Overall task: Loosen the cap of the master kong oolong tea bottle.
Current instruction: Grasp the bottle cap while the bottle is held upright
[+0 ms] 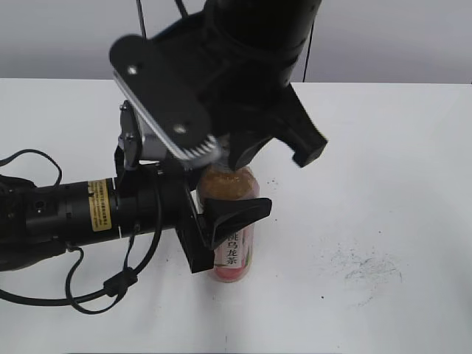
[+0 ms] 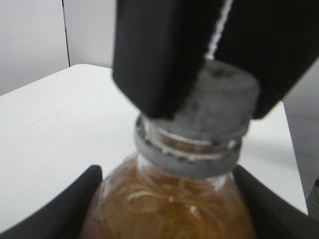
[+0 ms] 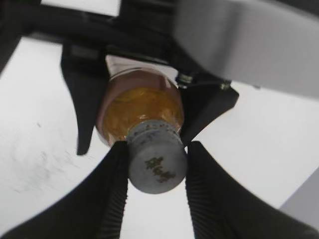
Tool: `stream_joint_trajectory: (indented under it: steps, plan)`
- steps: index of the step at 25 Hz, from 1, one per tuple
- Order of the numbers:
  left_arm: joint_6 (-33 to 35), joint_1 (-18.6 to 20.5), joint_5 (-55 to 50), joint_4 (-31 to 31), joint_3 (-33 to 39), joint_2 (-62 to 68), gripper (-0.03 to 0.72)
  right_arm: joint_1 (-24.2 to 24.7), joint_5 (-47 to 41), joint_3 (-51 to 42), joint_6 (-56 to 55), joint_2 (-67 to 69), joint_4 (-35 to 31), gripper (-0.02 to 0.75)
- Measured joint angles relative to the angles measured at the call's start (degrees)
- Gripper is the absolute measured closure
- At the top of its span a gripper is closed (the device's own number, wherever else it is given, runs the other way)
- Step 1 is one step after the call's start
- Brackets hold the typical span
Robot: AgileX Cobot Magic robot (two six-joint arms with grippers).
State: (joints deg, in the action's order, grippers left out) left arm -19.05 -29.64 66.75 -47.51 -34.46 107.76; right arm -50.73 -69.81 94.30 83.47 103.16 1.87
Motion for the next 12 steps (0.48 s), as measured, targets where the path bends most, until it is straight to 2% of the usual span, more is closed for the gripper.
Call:
stream_joint_trajectory:
  steps: [2, 5, 8, 12]
  plan:
    - [0.07, 0.0, 0.0, 0.0, 0.0, 0.0, 0.24, 0.0, 0.06, 0.0, 18.88, -0.05, 0.0, 0.474]
    - [0.01, 0.0, 0.0, 0.11, 0.0, 0.0, 0.24, 0.0, 0.23, 0.0, 40.02, -0.05, -0.07, 0.474]
    - [-0.02, 0.0, 0.0, 0.22, 0.0, 0.0, 0.24, 0.0, 0.42, 0.32, 50.79, -0.1, -0.07, 0.474]
    - [-0.08, 0.0, 0.05, 0.22, 0.0, 0.0, 0.24, 0.0, 0.05, 1.01, 57.21, 0.19, -0.31, 0.474]
